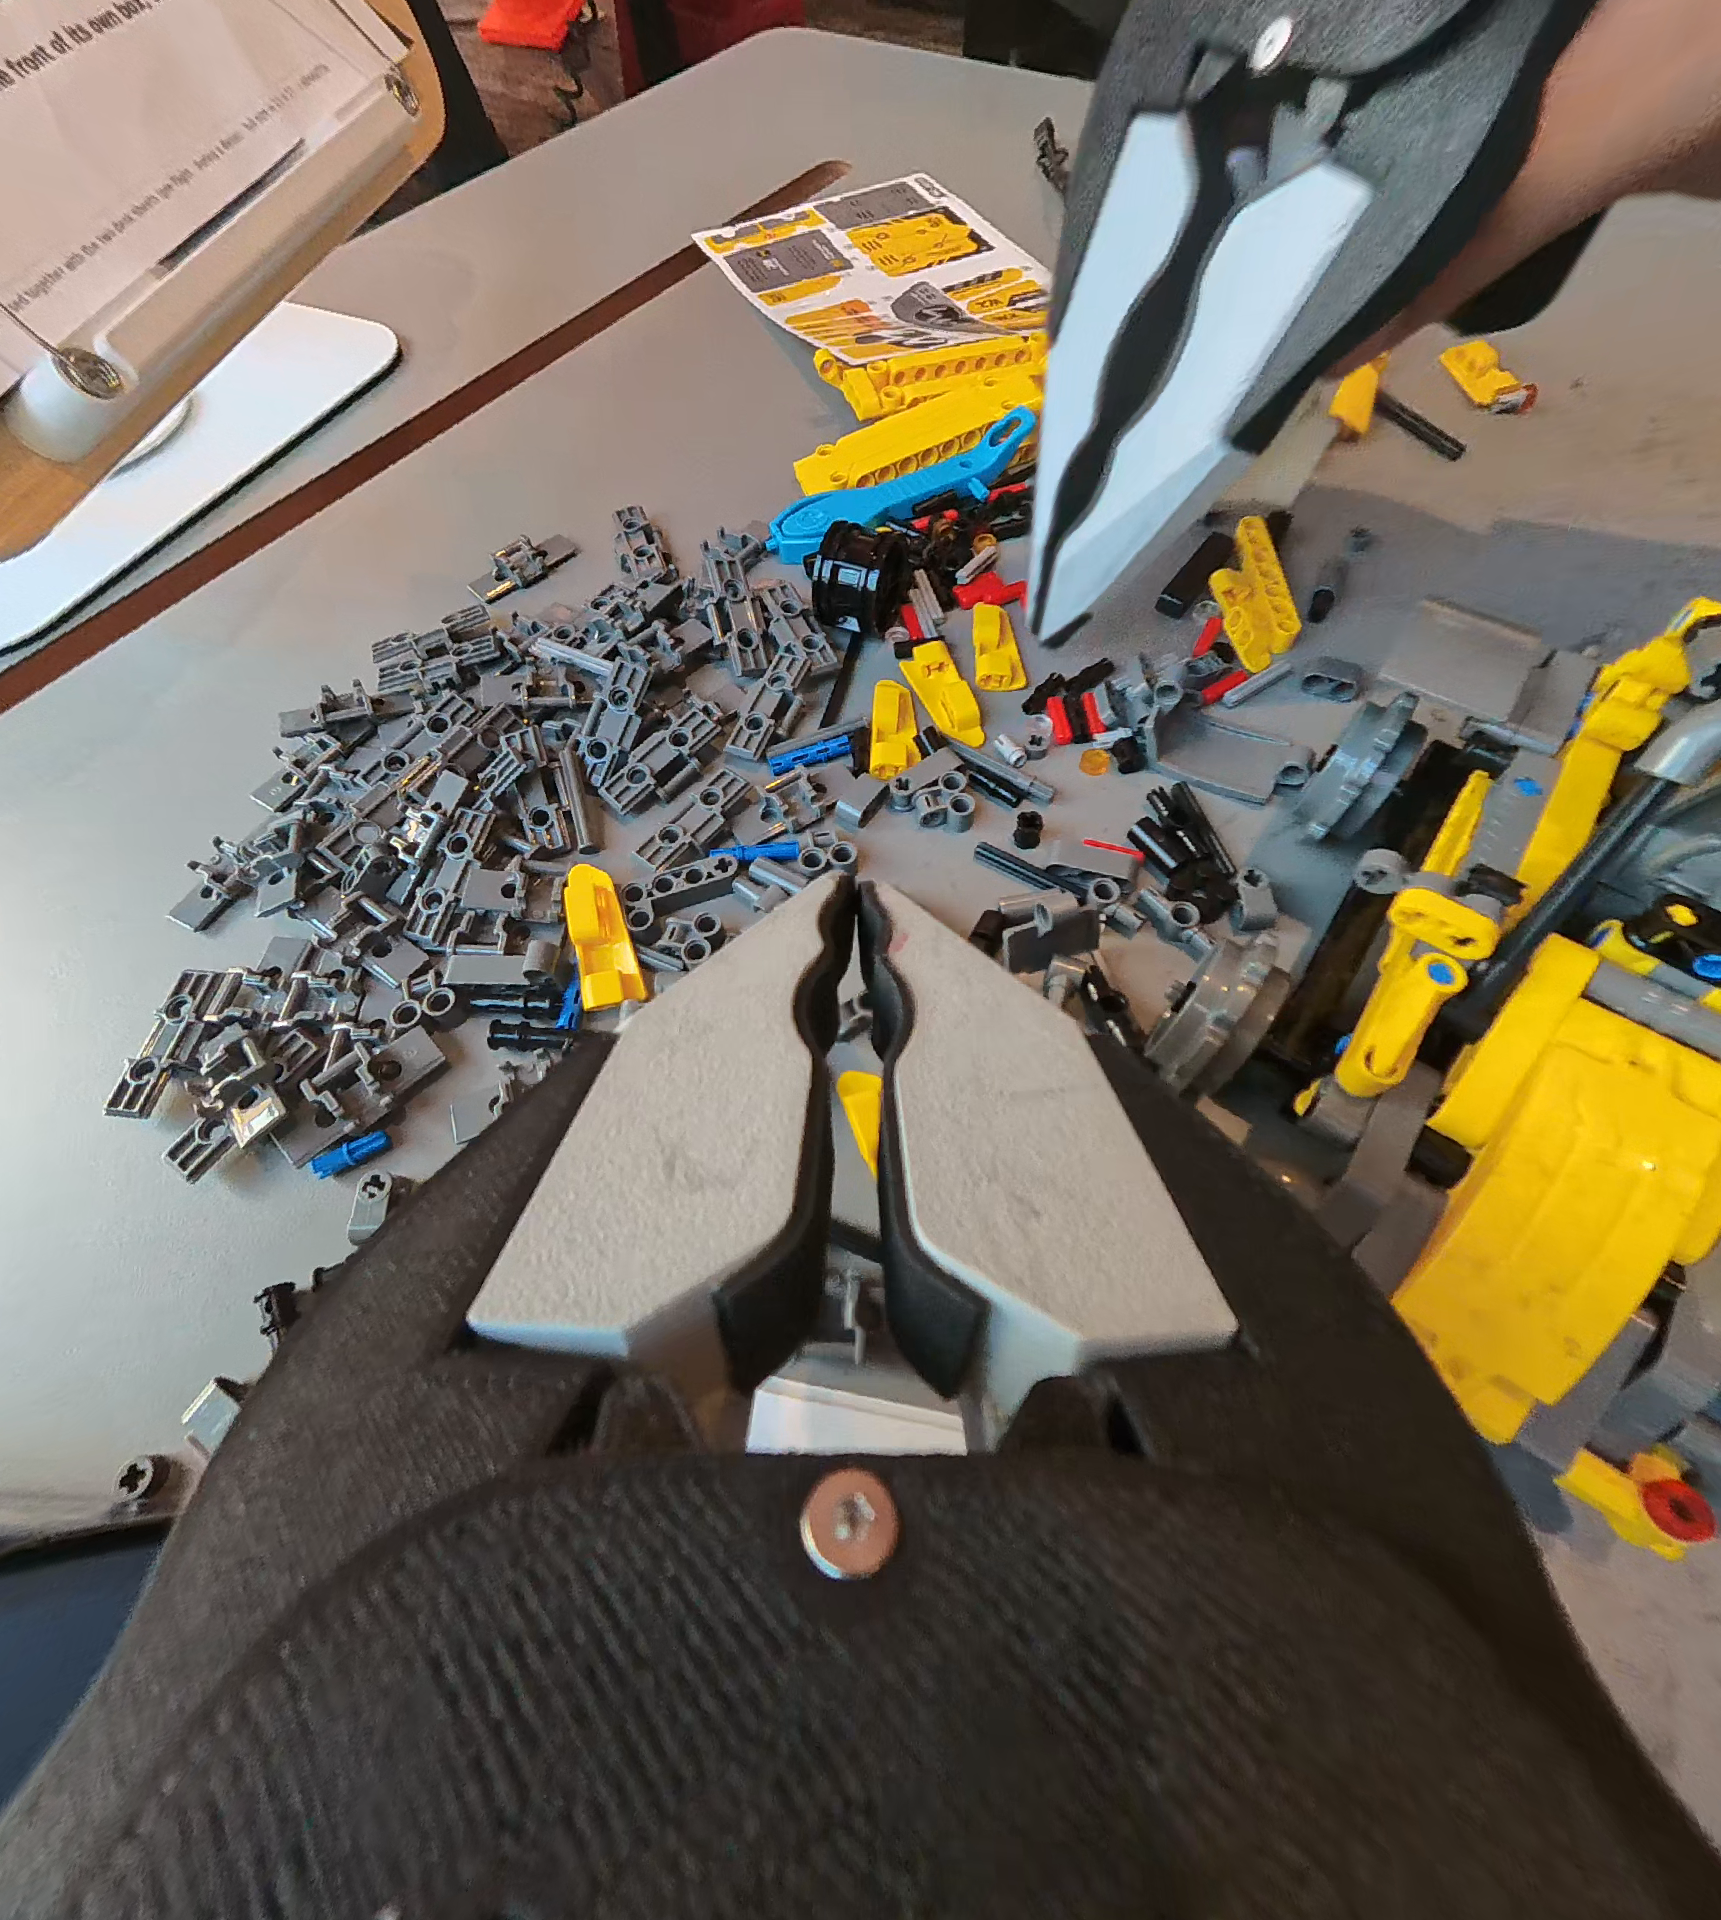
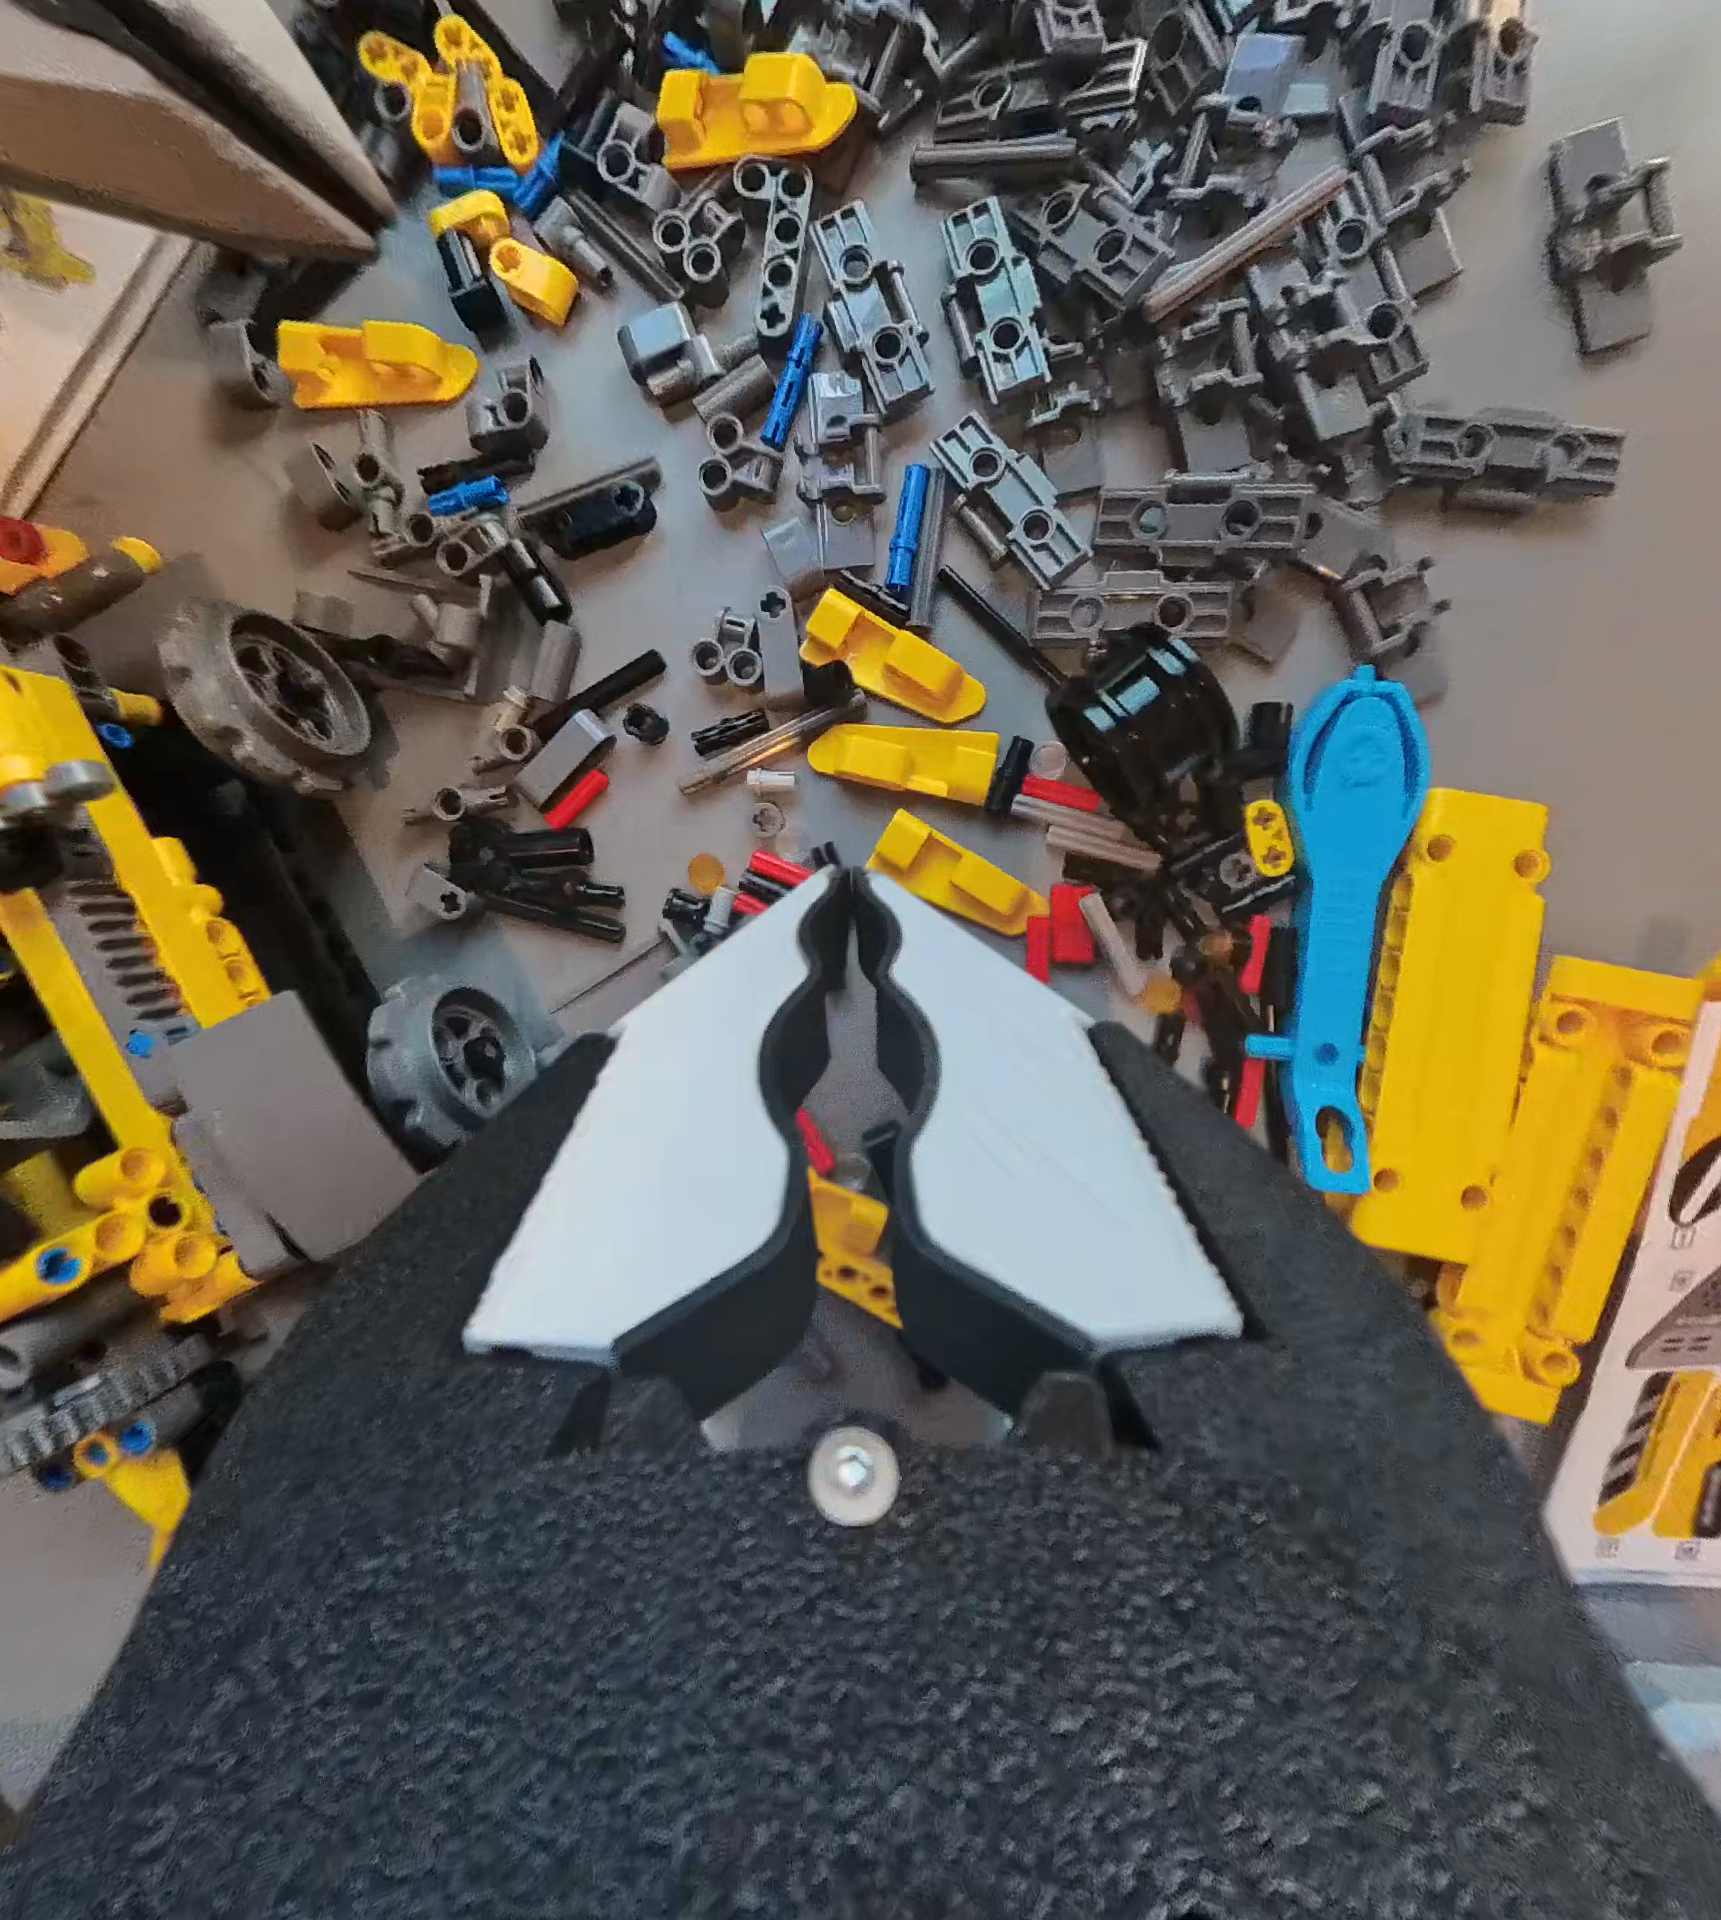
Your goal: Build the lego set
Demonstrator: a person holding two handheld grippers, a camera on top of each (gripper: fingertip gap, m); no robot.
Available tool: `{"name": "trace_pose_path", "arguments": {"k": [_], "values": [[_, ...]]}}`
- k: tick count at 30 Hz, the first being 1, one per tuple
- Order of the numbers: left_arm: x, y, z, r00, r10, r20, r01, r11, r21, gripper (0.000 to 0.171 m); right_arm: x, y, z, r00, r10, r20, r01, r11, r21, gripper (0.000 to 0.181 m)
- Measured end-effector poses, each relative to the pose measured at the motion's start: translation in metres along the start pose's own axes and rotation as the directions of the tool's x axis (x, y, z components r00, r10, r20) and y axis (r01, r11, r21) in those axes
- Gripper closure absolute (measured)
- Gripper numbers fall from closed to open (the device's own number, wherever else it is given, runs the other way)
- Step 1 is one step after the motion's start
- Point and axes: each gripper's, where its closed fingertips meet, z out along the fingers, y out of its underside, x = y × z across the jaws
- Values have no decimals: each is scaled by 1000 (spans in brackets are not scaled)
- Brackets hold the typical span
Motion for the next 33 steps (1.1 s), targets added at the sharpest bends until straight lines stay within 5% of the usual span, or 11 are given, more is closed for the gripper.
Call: {"name": "trace_pose_path", "arguments": {"k": [11, 21, 28, 33], "values": [[9, 1, 3, 1000, 22, -17, -22, 1000, -13, 171, -6, 7, 17, 996, -23, 91, 29, 998, -63, 178], [6, -2, 1, 1000, 7, -16, -7, 1000, -1, 171, -4, 8, 17, 998, -41, 50, 44, 997, -69, 176], [7, -3, -1, 1000, 13, -14, -13, 1000, 3, 171, -21, 4, -54, 1000, -11, -27, 13, 998, 59, 176], [10, -3, 0, 999, 29, -14, -29, 1000, 3, 171, -67, 70, -98, 999, 41, -31, -39, 997, 73, 176]]}}
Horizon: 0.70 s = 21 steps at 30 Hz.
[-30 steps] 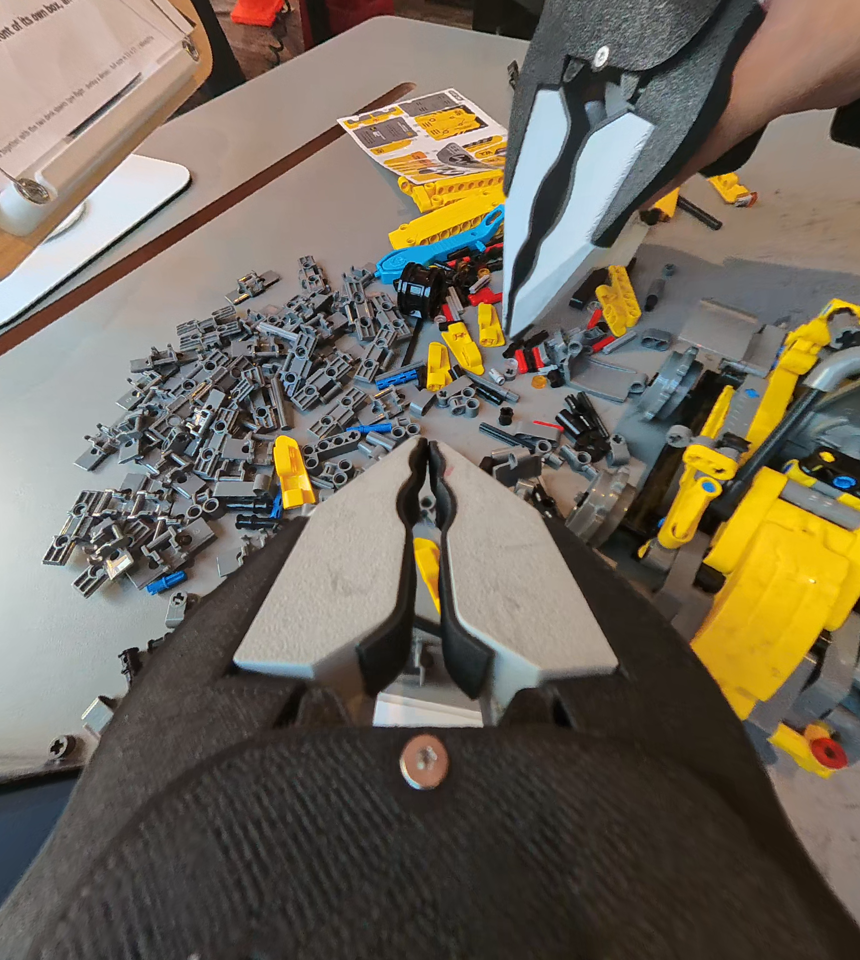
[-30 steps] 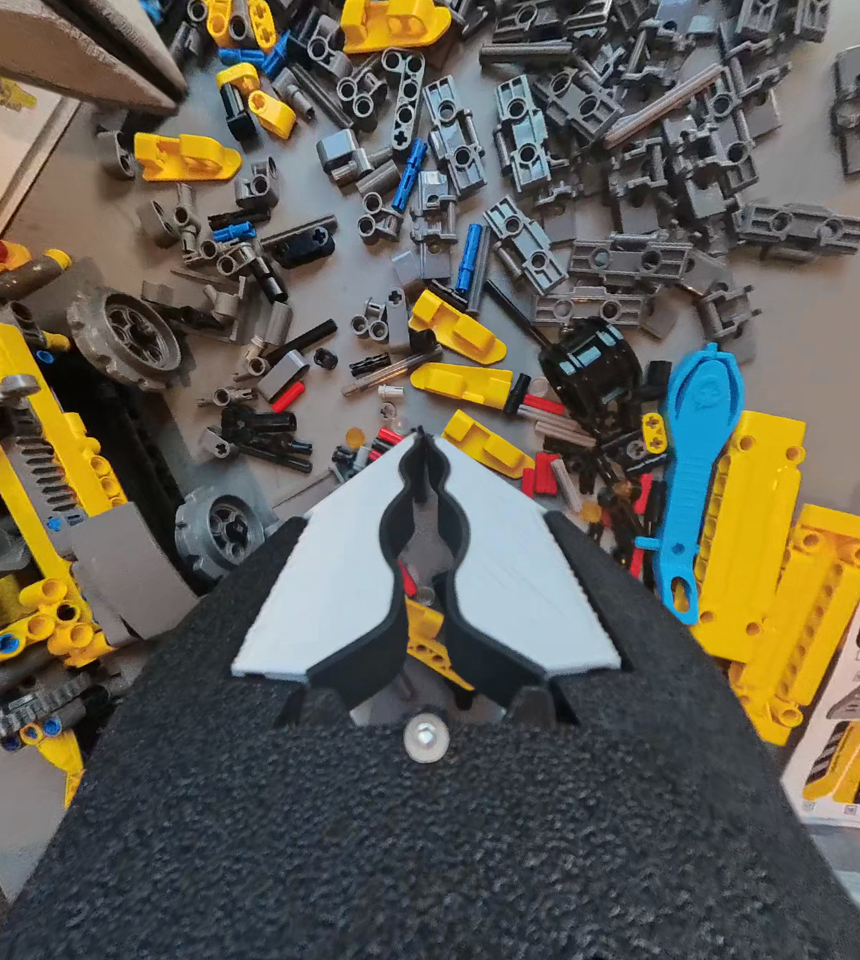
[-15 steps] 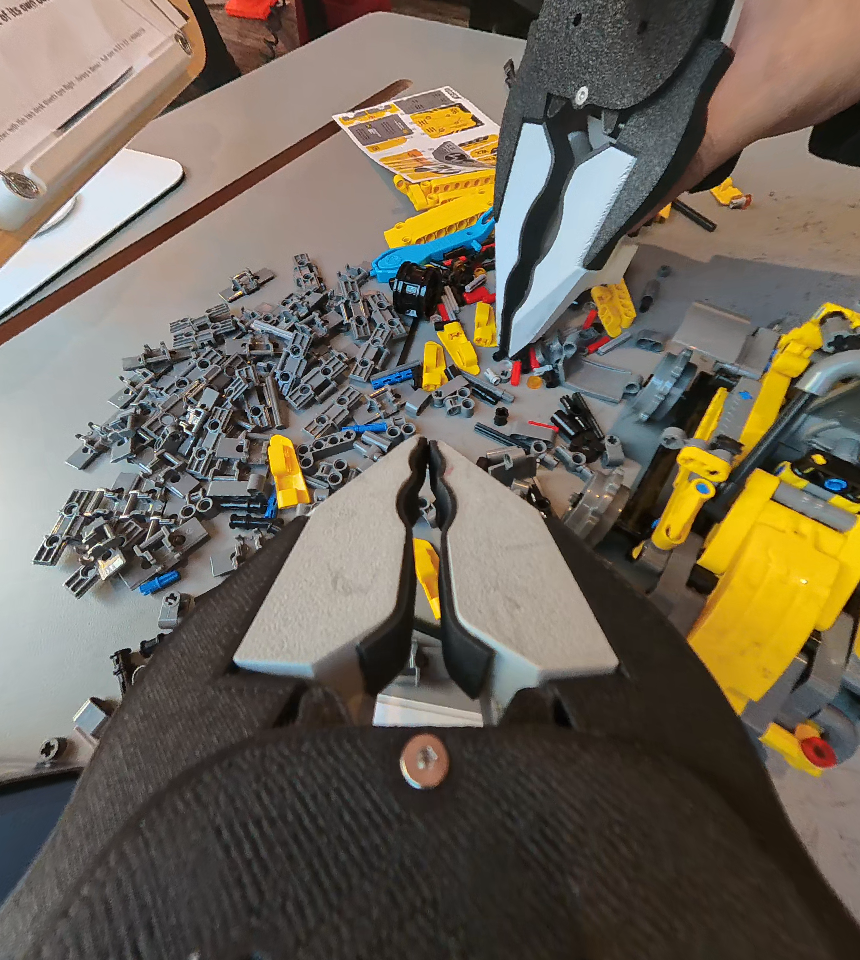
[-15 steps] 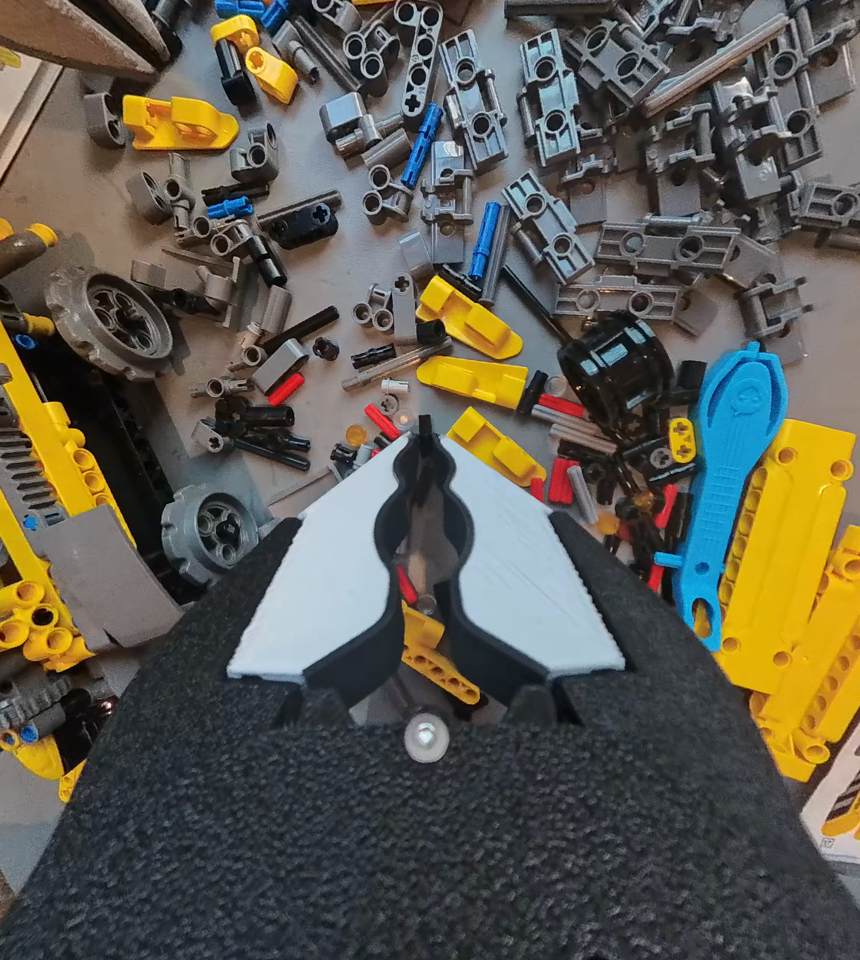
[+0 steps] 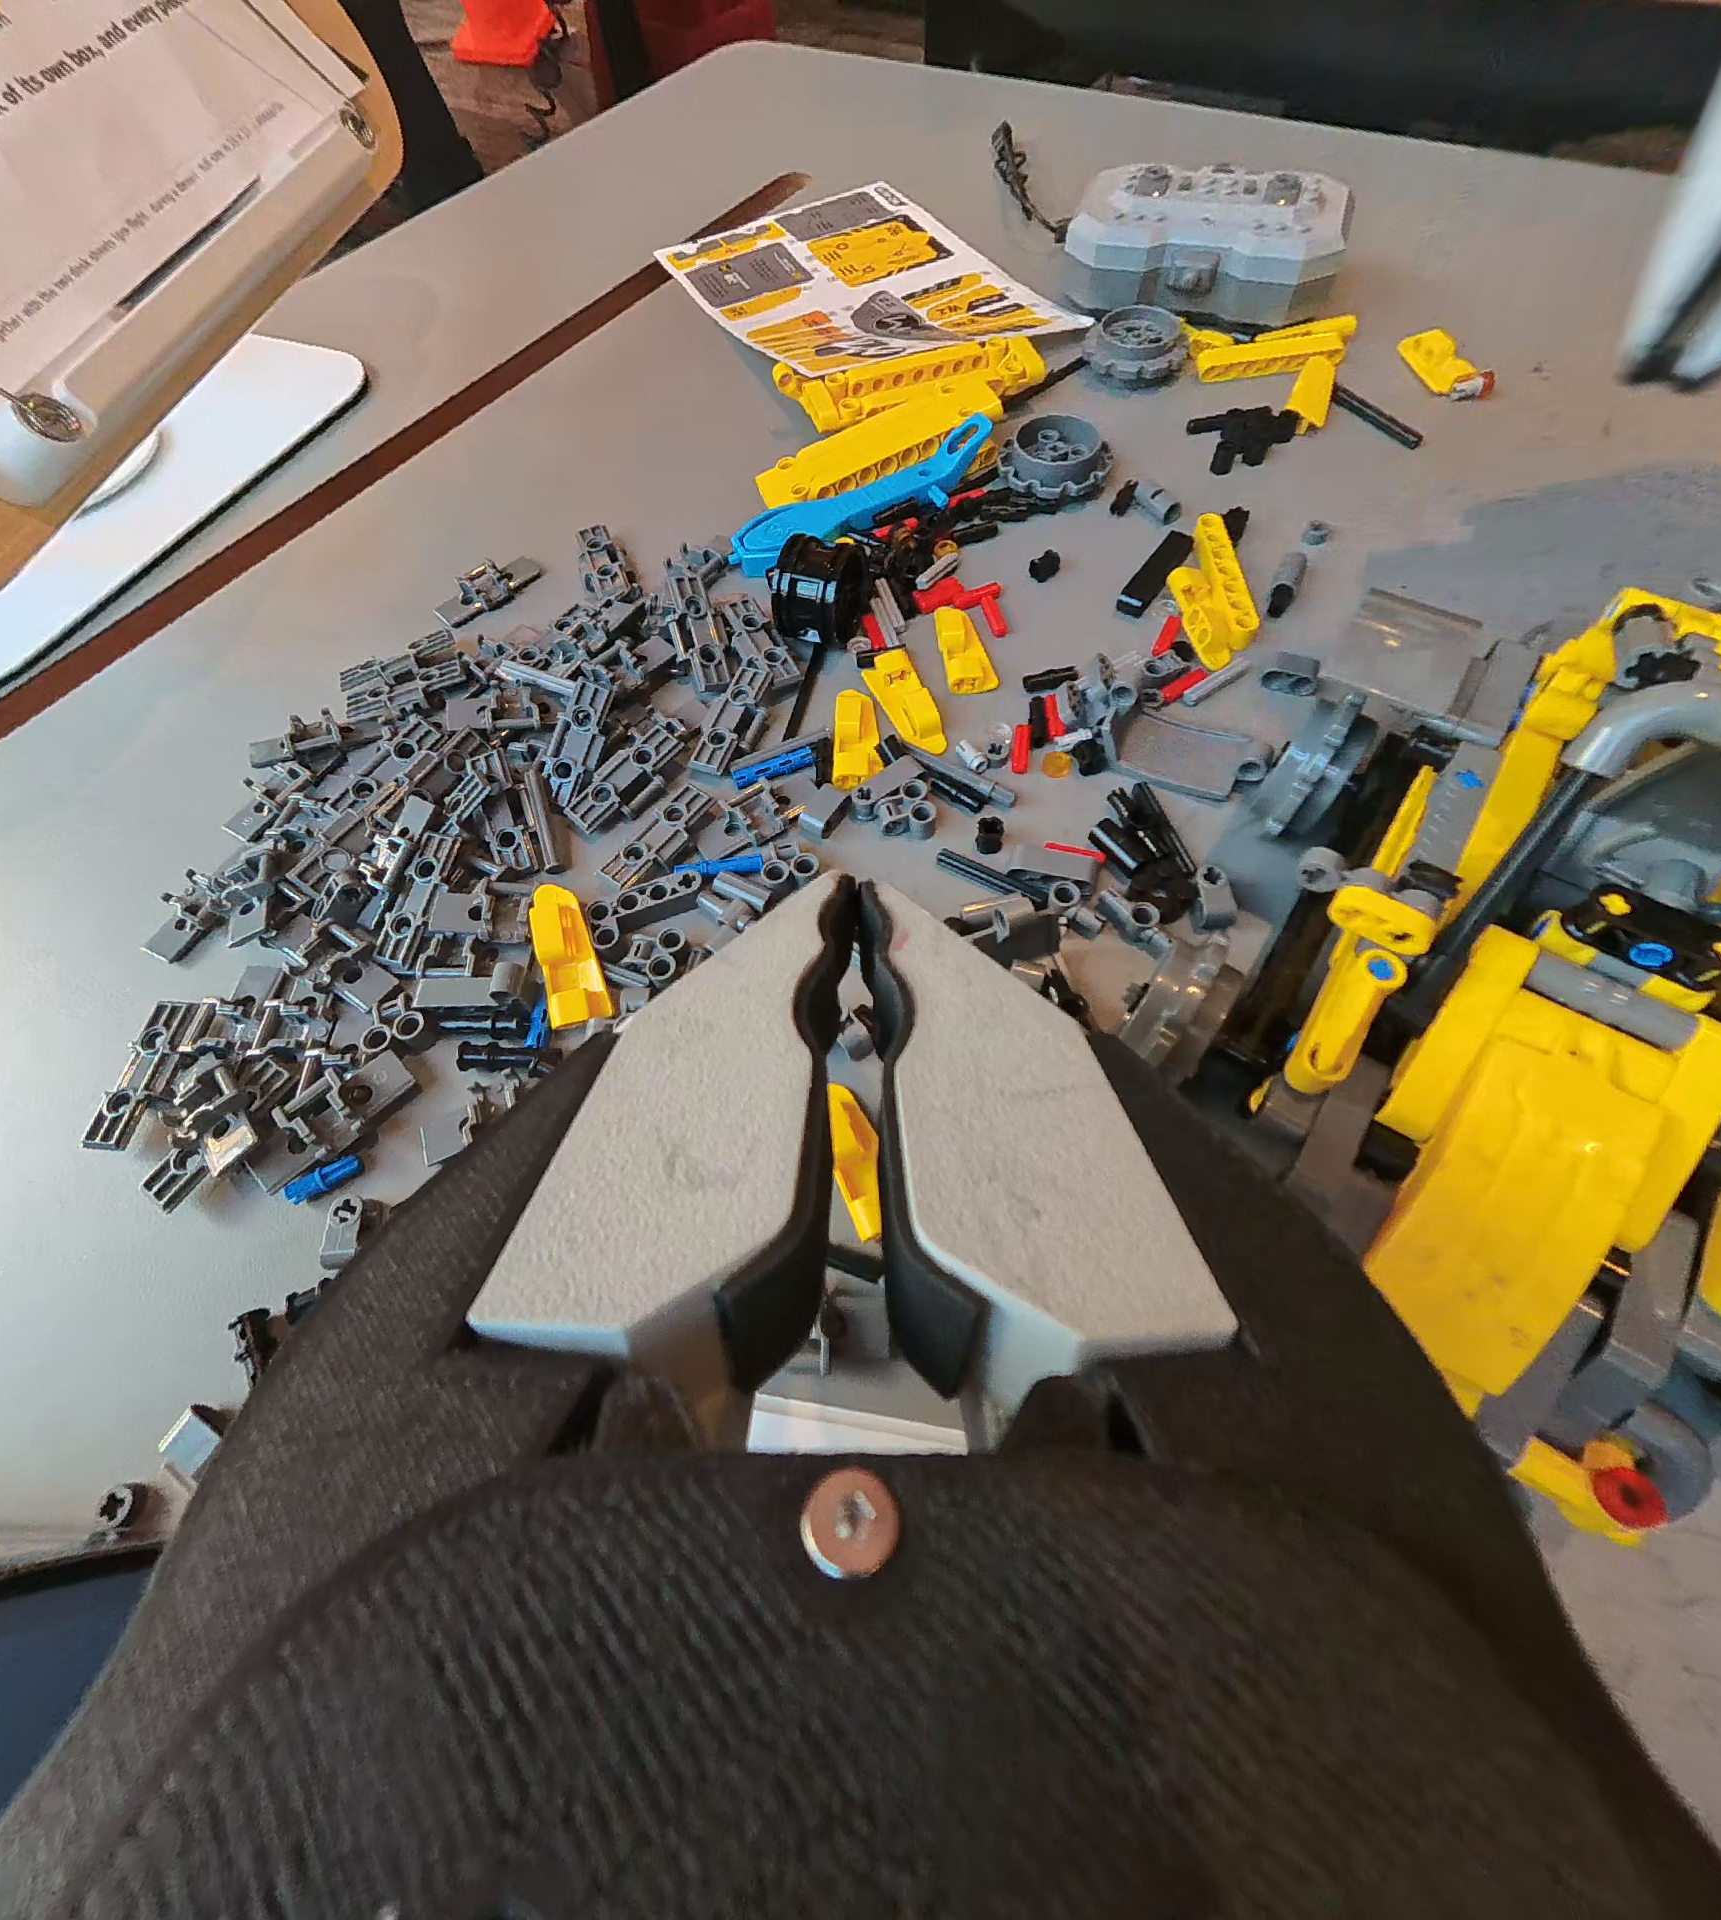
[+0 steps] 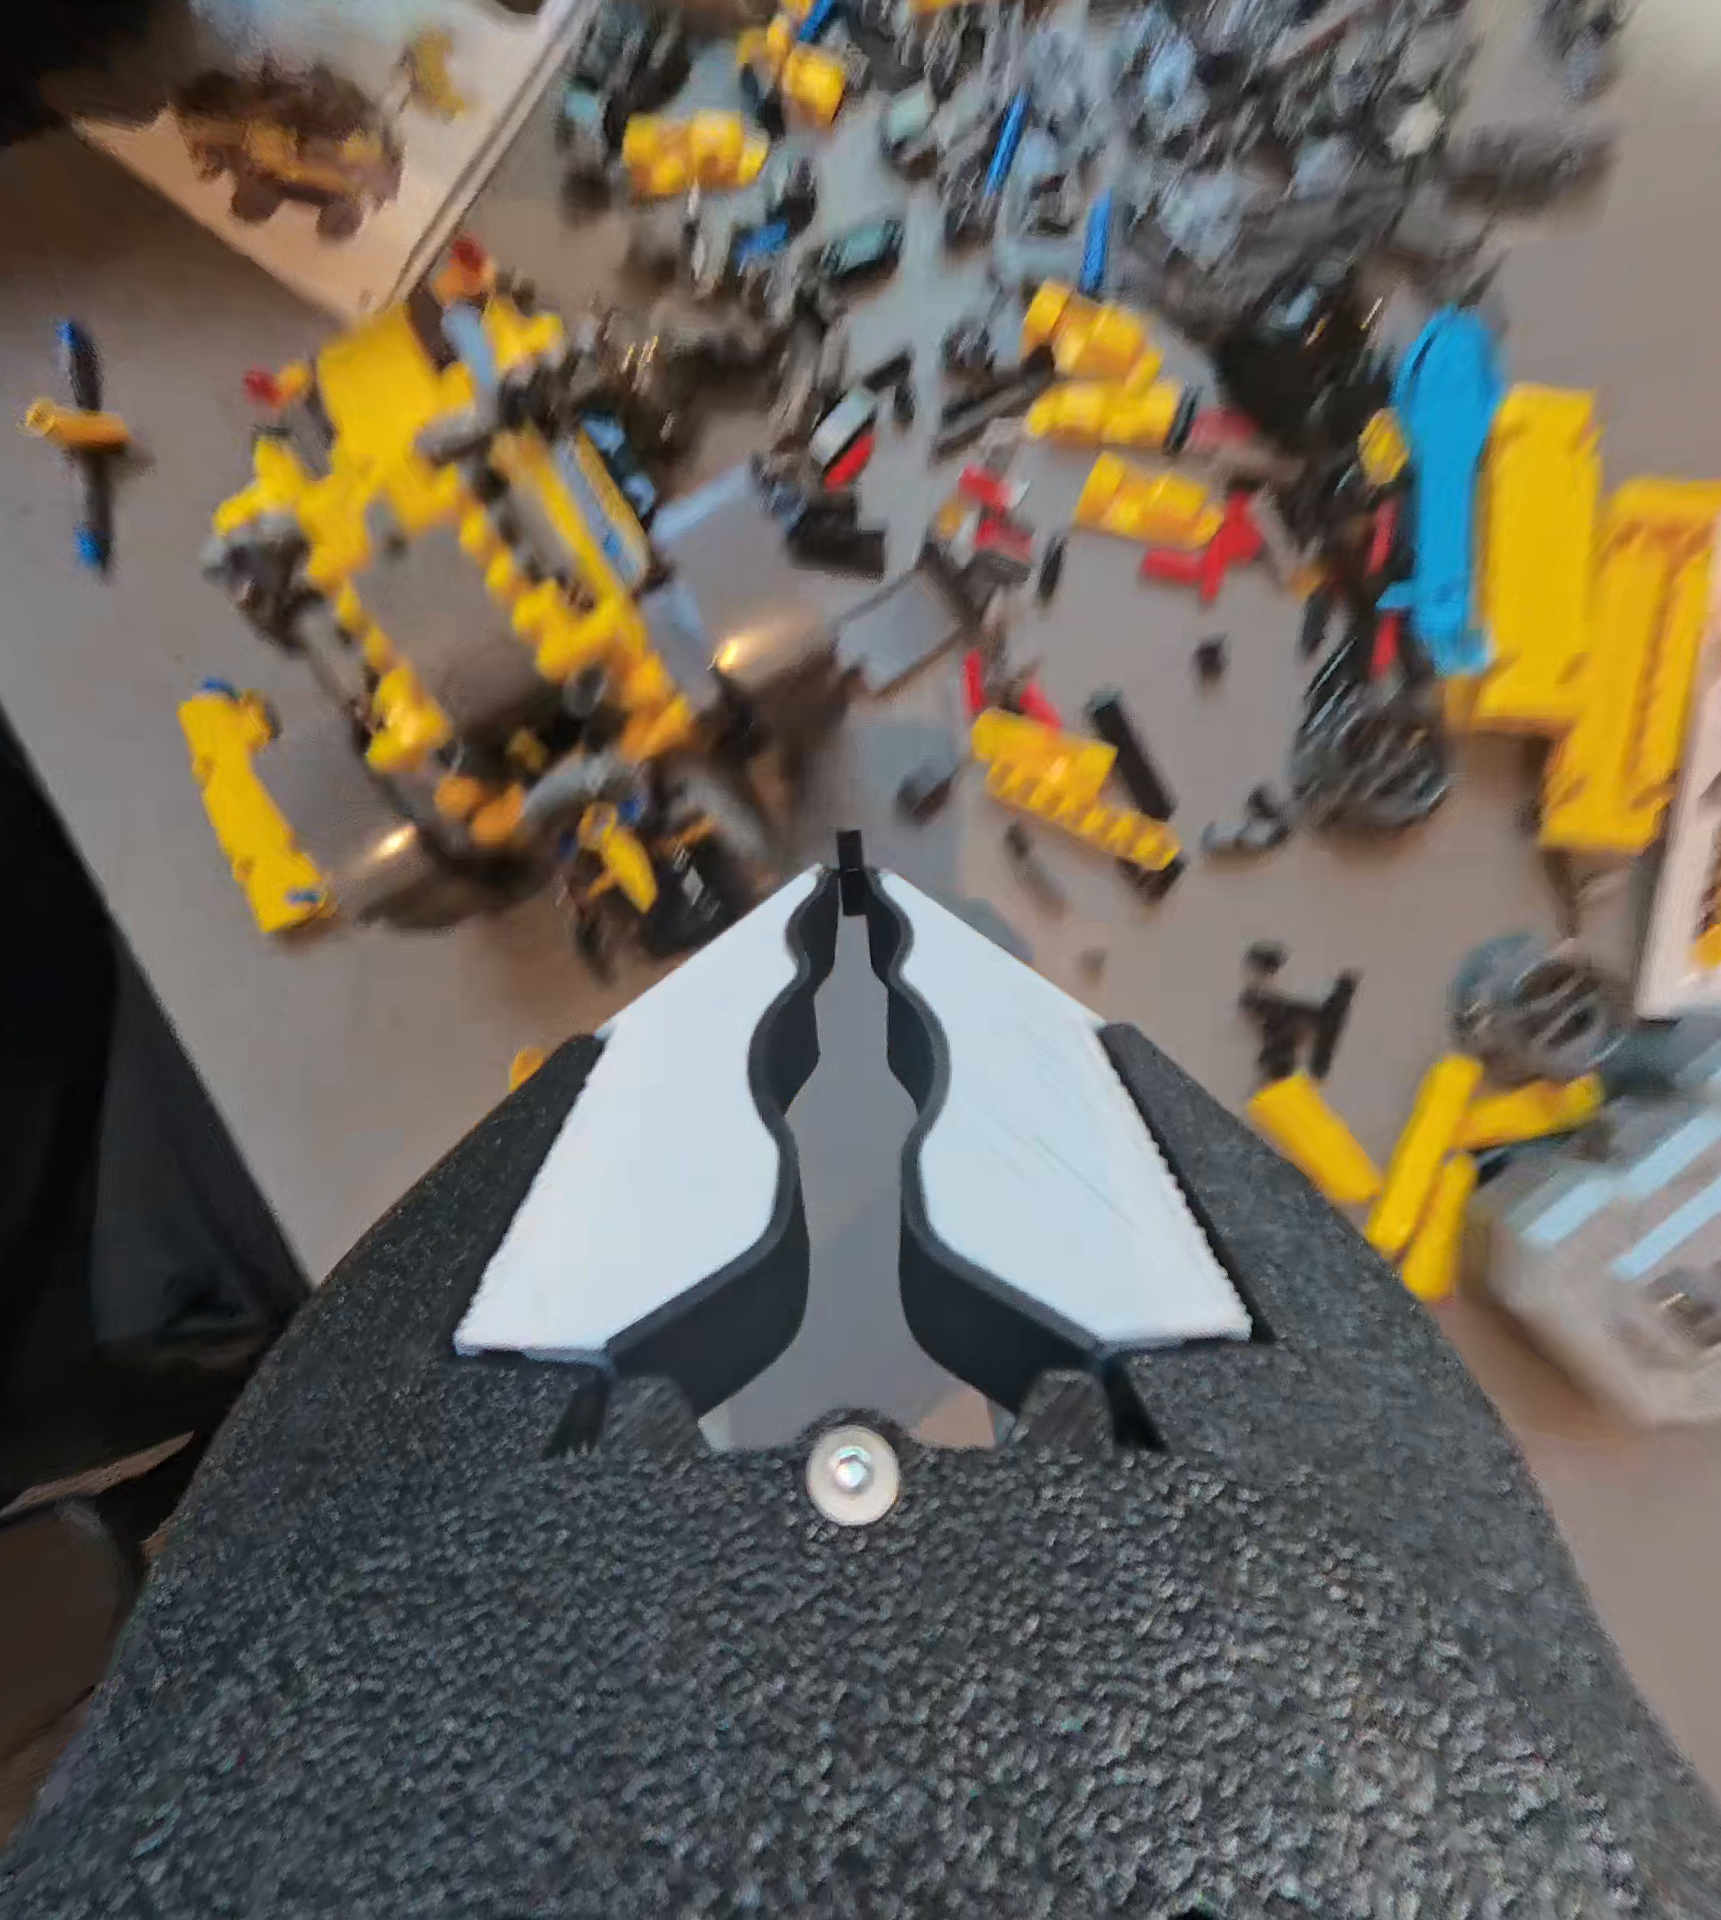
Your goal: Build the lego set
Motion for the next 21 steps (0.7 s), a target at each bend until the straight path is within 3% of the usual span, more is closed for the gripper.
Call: {"name": "trace_pose_path", "arguments": {"k": [4, 8, 15, 21], "values": [[2, 1, 1, 1000, 4, -2, -4, 1000, -3, 171, -36, 66, 5, 998, 58, 13, -57, 996, -72, 176], [4, 2, 2, 1000, 14, -7, -14, 1000, -9, 171, -64, 93, 23, 999, 9, 32, -5, 993, -117, 176], [2, 4, 2, 1000, 20, 1, -20, 1000, -18, 171, -65, 97, 29, 999, -8, 36, 12, 991, -130, 168], [4, 6, 4, 1000, 12, -12, -13, 999, -30, 171, -35, 62, 11, 1000, -21, -6, 21, 999, -28, 169]]}}
